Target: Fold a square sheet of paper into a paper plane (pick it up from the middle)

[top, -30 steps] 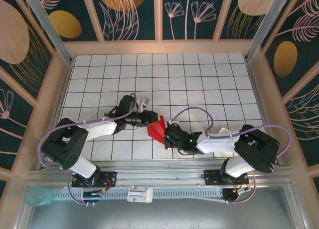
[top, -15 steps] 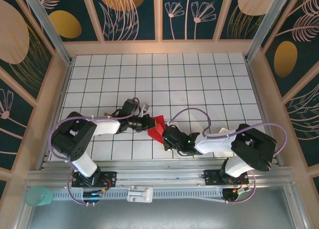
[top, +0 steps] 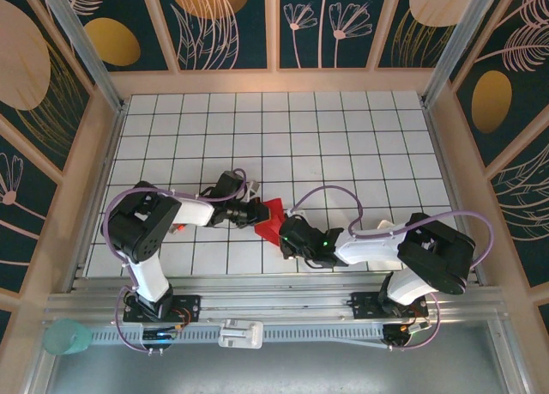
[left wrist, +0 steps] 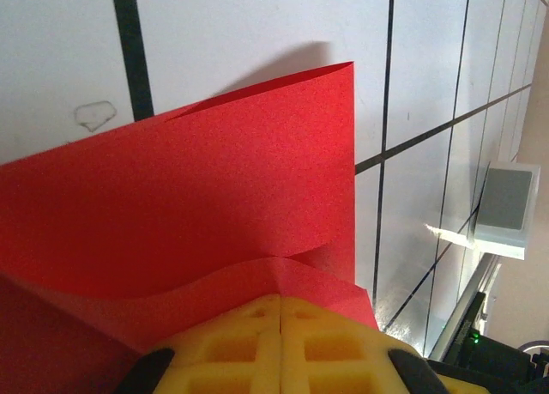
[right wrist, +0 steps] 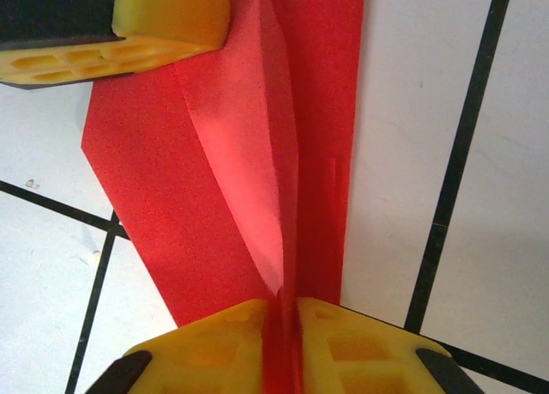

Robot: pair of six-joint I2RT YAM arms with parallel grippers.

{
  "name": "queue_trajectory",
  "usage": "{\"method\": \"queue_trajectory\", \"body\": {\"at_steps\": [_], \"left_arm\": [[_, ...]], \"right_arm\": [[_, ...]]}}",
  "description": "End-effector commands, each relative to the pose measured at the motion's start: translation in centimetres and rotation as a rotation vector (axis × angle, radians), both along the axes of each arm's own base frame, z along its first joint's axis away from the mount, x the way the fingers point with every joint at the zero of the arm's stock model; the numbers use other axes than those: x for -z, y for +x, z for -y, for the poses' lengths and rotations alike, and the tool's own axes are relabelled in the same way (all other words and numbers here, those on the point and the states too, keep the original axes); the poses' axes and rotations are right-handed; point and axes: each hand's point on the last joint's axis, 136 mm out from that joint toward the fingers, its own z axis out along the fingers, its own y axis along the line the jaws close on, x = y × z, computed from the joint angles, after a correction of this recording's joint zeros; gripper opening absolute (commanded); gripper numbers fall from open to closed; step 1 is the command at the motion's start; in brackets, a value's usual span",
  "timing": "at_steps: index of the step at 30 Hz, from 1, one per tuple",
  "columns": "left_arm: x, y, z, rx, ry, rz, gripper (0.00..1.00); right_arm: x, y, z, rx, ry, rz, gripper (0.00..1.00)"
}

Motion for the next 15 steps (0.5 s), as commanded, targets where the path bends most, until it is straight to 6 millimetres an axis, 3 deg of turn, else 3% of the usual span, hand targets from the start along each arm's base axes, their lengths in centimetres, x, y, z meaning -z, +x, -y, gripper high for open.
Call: {"method": "queue_trajectory", "body": {"at_steps": [1, 7, 15], "left_arm": [[0.0, 0.5, 0.1, 0.014, -0.007, 0.032, 0.08], [0.4, 0.2, 0.0, 0.021, -0.003, 0.026, 0.08], [0.3, 0.3, 0.0, 0.025, -0.006, 0.029, 0.07]], "right_arm": [[-1.2, 0.2, -1.1, -0.017, 0.043, 0.013, 0.20], [-2.9, 1.0, -1.9, -0.017, 0.148, -0.014, 0.25], [-4.0, 1.9, -1.5, -0.001, 0.234, -0.043, 0.29]]}}
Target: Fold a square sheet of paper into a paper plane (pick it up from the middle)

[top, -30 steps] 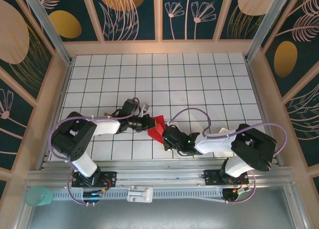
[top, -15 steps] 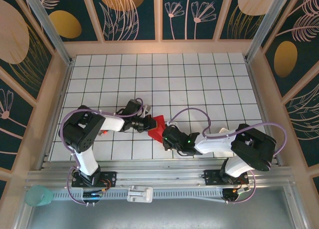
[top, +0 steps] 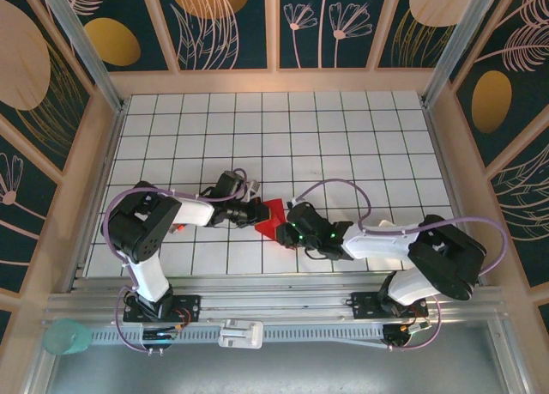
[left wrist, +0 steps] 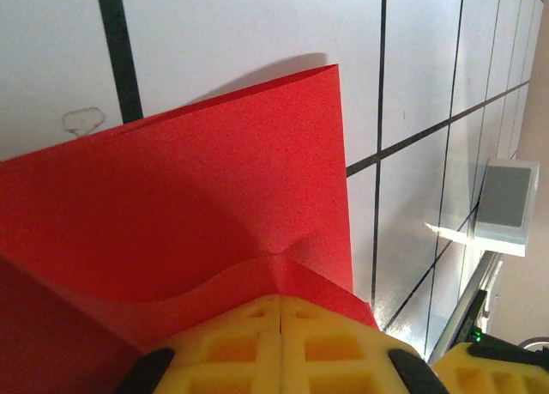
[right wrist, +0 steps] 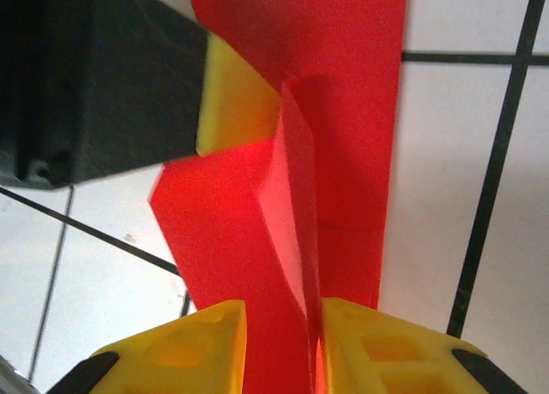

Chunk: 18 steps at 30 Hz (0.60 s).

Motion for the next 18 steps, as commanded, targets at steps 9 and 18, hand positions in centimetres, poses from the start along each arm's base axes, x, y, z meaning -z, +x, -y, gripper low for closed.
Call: {"method": "queue_trajectory", "body": {"at_steps": [9, 18], "left_arm": [[0.3, 0.2, 0.0, 0.019, -0.004, 0.016, 0.07], [0.2, 0.2, 0.1, 0.018, -0.007, 0.015, 0.07]], "right_arm": [[-0.2, 0.5, -0.6, -0.011, 0.082, -0.035, 0.23], [1.5, 0.2, 0.3, 0.016, 0.061, -0.075, 0.18]]}}
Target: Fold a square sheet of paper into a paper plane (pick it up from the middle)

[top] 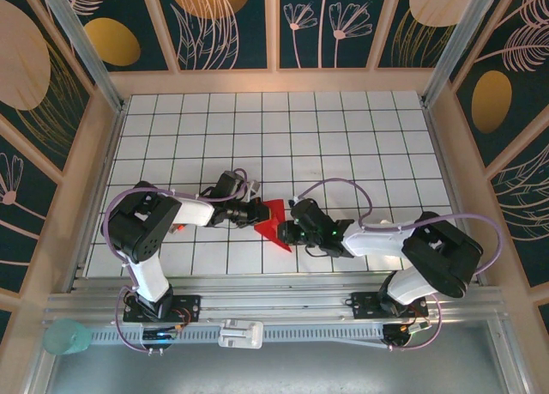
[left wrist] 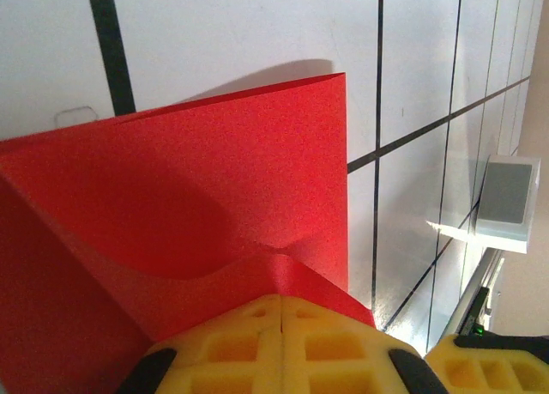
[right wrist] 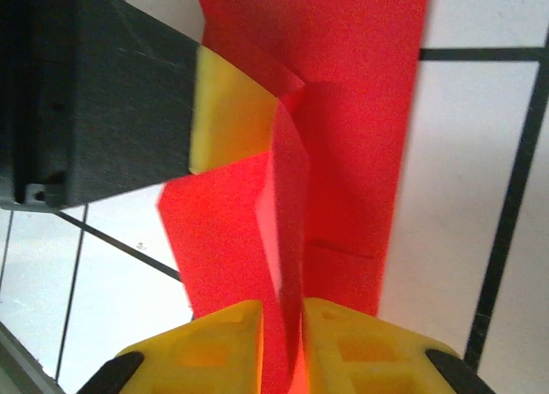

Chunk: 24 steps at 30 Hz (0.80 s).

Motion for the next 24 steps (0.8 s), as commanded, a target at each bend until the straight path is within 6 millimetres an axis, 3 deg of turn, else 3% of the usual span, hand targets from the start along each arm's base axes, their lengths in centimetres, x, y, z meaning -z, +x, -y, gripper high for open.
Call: {"method": "queue_trajectory", "body": {"at_steps": [1, 24], "left_arm": [[0.2, 0.2, 0.0, 0.013, -0.007, 0.009, 0.07], [0.6, 0.1, -0.2, 0.003, 0.001, 0.003, 0.06]], "right_arm": [[0.9, -0.2, 0.5, 0.023, 0.004, -0.027, 0.18], [2.1, -1.8, -0.3, -0.004, 0.090, -0.111, 0.06]]}}
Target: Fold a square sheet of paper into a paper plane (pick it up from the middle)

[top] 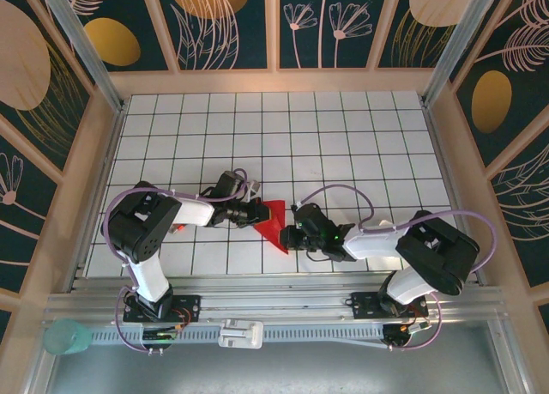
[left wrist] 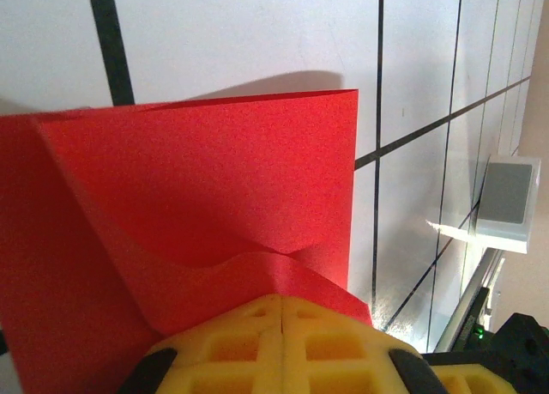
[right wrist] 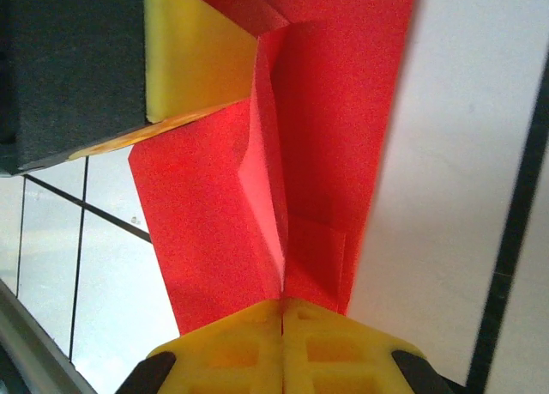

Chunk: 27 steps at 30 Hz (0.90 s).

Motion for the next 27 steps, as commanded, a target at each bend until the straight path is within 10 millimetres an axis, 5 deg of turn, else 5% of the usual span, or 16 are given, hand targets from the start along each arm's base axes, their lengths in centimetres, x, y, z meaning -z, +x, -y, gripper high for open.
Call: {"method": "queue_trajectory", "body": {"at_steps": [1, 11, 15, 27], "left_arm": [[0.6, 0.1, -0.2, 0.002, 0.001, 0.003, 0.06], [0.8, -0.1, -0.5, -0.006, 0.006, 0.004, 0.06], [0.4, -0.2, -0.4, -0.010, -0.003, 0.007, 0.07], [-6.2, 1.5, 2.0, -0.034, -0.219, 0.053, 0.22]], "right_arm": [[0.9, -0.6, -0.2, -0.010, 0.021, -0.034, 0.06], [1.6, -1.5, -1.3, -0.033, 0.091, -0.074, 0.08], [1.6, -0.9, -0.3, 0.014, 0.054, -0.056, 0.08], [-0.2, 2.4, 3.0, 0.019, -0.256, 0.167, 0.06]]}}
